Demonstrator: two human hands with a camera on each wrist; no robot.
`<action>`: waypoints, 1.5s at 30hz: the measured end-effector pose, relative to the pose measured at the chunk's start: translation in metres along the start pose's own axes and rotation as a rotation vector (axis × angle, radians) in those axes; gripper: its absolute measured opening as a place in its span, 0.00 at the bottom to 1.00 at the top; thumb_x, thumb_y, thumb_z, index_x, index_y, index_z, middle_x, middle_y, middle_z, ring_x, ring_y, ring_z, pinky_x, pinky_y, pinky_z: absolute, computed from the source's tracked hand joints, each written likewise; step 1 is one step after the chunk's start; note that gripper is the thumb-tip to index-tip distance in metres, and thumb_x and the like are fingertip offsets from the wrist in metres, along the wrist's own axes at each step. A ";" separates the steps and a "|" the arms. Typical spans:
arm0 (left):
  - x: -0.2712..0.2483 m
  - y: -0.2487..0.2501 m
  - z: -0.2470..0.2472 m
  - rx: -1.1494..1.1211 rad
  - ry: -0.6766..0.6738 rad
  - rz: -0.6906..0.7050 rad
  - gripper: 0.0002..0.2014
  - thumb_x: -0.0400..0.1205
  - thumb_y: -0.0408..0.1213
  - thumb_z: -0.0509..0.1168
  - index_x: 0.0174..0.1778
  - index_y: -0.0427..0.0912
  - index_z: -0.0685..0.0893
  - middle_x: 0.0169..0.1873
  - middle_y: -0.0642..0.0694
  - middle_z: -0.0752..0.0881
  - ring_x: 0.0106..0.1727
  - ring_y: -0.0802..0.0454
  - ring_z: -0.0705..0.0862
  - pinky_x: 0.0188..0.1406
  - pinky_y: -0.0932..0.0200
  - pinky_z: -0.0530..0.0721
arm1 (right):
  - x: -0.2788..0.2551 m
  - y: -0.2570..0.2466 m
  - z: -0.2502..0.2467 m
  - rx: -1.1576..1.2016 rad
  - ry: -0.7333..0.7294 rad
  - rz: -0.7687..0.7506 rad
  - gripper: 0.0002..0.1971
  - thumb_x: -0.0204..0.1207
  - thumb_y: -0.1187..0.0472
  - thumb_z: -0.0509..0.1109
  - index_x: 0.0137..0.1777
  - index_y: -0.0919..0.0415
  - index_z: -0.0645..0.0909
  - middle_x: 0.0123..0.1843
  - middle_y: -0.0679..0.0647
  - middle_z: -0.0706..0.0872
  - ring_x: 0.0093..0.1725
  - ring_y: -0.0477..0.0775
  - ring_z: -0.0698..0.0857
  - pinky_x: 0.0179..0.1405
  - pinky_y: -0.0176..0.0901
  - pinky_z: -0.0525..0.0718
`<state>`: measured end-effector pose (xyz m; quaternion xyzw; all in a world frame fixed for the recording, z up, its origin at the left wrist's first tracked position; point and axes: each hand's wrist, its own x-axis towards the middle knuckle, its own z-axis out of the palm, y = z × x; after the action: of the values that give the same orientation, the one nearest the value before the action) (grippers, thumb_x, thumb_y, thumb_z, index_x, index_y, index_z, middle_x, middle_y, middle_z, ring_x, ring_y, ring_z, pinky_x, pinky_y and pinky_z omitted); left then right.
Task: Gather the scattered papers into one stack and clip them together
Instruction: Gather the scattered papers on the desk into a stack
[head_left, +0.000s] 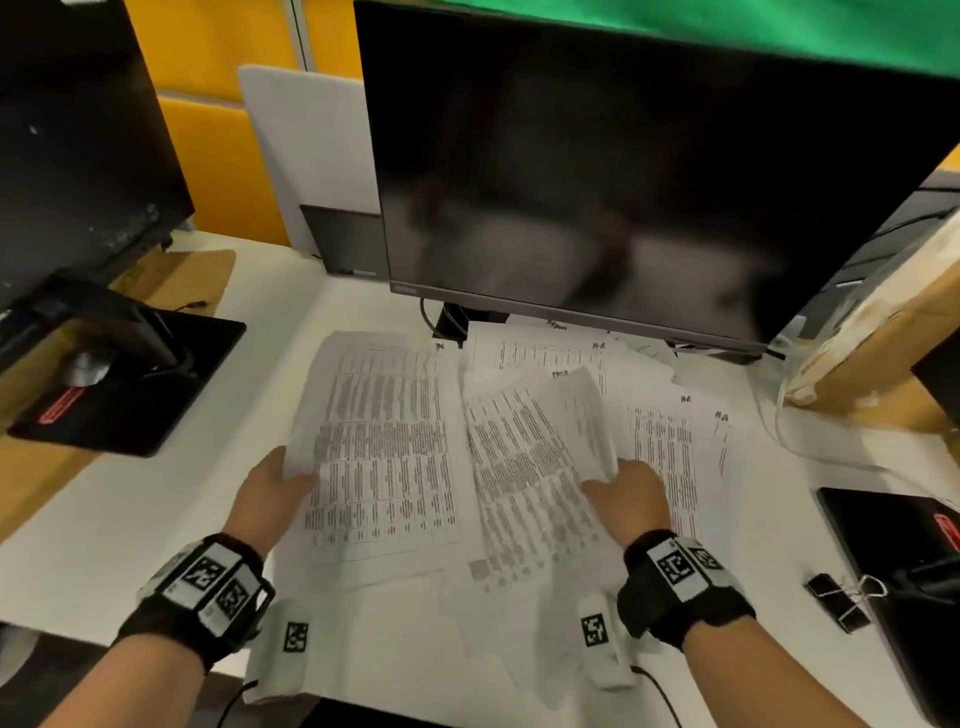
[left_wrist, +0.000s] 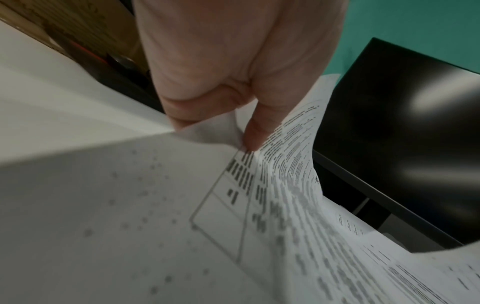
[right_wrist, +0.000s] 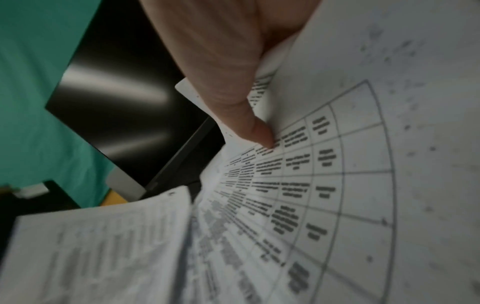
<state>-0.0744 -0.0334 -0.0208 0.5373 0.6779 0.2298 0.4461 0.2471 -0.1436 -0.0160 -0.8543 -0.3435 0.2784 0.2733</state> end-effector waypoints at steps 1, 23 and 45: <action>-0.001 -0.001 -0.002 -0.015 0.014 0.003 0.13 0.80 0.30 0.62 0.61 0.39 0.77 0.54 0.39 0.84 0.56 0.36 0.83 0.55 0.43 0.81 | 0.002 0.006 -0.003 -0.064 0.026 -0.007 0.05 0.72 0.65 0.68 0.38 0.61 0.84 0.48 0.65 0.86 0.48 0.63 0.86 0.46 0.50 0.87; -0.009 0.006 0.007 -0.268 -0.075 0.013 0.12 0.82 0.28 0.63 0.60 0.40 0.82 0.43 0.49 0.87 0.46 0.46 0.85 0.55 0.49 0.80 | -0.004 0.011 -0.091 0.138 0.199 -0.078 0.06 0.80 0.62 0.65 0.43 0.60 0.82 0.38 0.55 0.83 0.43 0.58 0.81 0.41 0.41 0.74; -0.028 0.035 0.097 -0.184 -0.403 -0.113 0.19 0.74 0.25 0.72 0.61 0.33 0.83 0.52 0.38 0.89 0.52 0.41 0.88 0.59 0.45 0.84 | -0.005 0.018 -0.013 0.073 -0.194 0.017 0.20 0.79 0.57 0.67 0.69 0.61 0.73 0.63 0.54 0.82 0.63 0.58 0.82 0.61 0.41 0.78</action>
<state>0.0270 -0.0647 -0.0310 0.4906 0.5802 0.1530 0.6319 0.2605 -0.1614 -0.0175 -0.8158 -0.3508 0.3742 0.2673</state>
